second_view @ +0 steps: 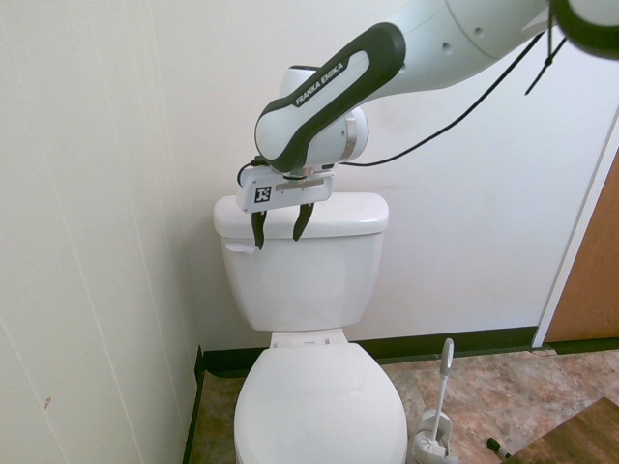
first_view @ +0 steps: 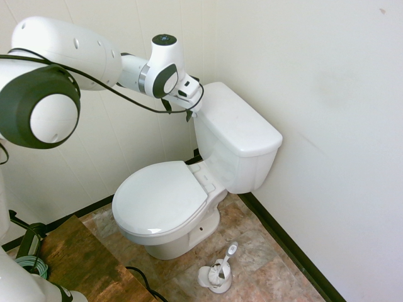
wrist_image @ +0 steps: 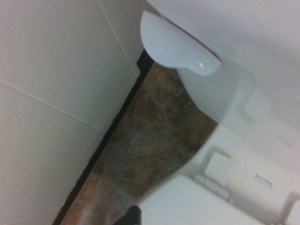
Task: Flush the toilet
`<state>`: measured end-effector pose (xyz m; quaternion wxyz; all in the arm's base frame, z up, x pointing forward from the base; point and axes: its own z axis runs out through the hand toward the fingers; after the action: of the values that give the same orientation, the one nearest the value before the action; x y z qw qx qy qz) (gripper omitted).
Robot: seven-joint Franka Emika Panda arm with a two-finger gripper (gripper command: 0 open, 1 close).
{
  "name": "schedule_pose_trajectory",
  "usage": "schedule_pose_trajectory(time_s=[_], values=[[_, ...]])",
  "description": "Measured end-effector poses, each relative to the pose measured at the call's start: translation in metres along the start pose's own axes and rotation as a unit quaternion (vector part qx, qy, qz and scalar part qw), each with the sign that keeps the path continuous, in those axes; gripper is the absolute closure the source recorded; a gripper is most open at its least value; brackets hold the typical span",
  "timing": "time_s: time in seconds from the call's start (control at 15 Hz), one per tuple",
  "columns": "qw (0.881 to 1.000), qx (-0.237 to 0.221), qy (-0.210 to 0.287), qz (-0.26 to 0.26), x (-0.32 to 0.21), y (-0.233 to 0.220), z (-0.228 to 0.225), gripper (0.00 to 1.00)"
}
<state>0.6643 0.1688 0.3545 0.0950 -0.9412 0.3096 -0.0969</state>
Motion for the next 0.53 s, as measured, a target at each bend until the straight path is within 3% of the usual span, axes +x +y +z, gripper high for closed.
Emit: schedule_pose_trajectory(time_s=[0.53], values=[[0.999,-0.009,0.033,0.015,0.022,-0.062,0.044,1.00]])
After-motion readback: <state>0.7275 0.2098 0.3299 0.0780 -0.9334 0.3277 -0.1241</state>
